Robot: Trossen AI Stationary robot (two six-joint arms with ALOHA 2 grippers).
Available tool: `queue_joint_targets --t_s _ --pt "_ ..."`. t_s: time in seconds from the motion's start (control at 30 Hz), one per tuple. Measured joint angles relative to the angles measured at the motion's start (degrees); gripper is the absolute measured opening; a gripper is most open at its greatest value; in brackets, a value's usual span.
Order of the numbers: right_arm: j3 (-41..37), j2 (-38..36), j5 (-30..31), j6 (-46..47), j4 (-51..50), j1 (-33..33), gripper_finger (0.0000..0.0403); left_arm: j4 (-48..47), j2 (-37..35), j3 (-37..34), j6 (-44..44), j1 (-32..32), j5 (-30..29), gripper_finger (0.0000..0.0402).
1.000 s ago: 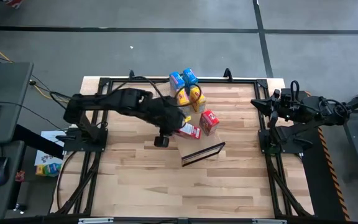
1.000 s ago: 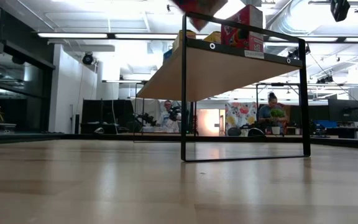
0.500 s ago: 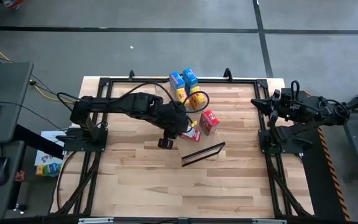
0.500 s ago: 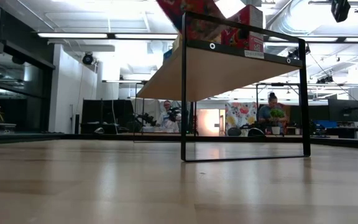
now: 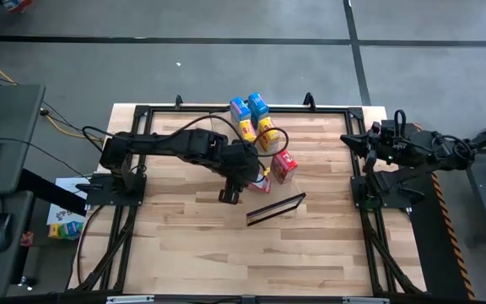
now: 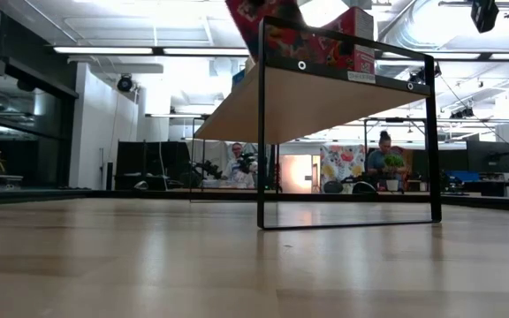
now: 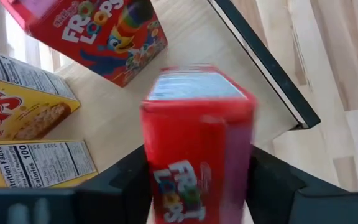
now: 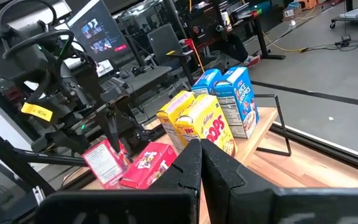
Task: Stack cereal on shelf
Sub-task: Put the red cereal box on the shelf
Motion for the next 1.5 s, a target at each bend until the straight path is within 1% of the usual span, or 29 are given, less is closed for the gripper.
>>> queue_joint_targets --t_s 0.27,0.43,0.7,0.9,0.97,1.03,1.07,1.13,1.2,1.23,1.27,1.4,1.5 --pt "0.00 0.00 -0.02 0.11 -0.54 0.02 0.0000 0.14 0.00 0.00 -0.33 0.03 -0.15 0.0256" --pt "0.00 0.00 -0.02 0.11 -0.54 0.01 0.0000 3.00 -0.35 0.04 -0.04 0.05 -0.15 0.0280" --pt "0.00 0.02 0.20 0.13 -0.52 0.02 0.0000 3.05 -2.30 0.04 0.56 0.73 -1.55 0.0284" --pt "0.00 0.02 0.77 0.12 -0.52 0.02 0.0000 2.18 -6.40 0.04 -1.99 1.10 -3.00 0.0279" --pt "0.00 0.04 1.33 0.12 -0.56 0.02 0.0000 1.08 -7.62 -0.09 -3.30 1.02 -5.38 0.0262" --pt "0.00 0.04 1.60 0.13 -0.60 0.00 0.0000 0.76 -9.00 -2.12 -5.28 0.64 -8.69 0.0227" --pt "0.00 0.04 1.64 0.13 -0.71 0.02 0.0000 0.79 -9.75 -4.01 -6.58 0.49 -9.68 0.0202" --pt "0.00 0.04 2.09 0.12 -0.73 0.02 0.0000 3.70 -11.57 -9.30 -9.43 0.46 -10.38 0.0139" --pt "0.00 0.04 2.29 0.13 -0.73 0.00 0.0000 8.99 -14.20 -16.23 -12.57 0.43 -10.29 0.0064" --pt "0.00 0.06 2.27 0.13 -0.73 0.00 0.0000 11.92 -15.76 -19.85 -14.34 0.09 -10.27 0.0034" --pt "0.00 0.07 2.25 0.13 -0.73 0.01 0.0000 15.49 -17.45 -23.92 -16.36 -0.22 -10.37 0.0018" --pt "0.00 0.07 1.84 0.13 -1.25 0.02 0.0000 30.36 -22.97 -37.61 -24.43 -1.58 -11.69 0.0012" --pt "0.00 0.07 2.10 0.13 -1.41 0.02 0.0000 41.85 -25.10 -44.54 -28.54 -2.23 -12.17 0.0002"
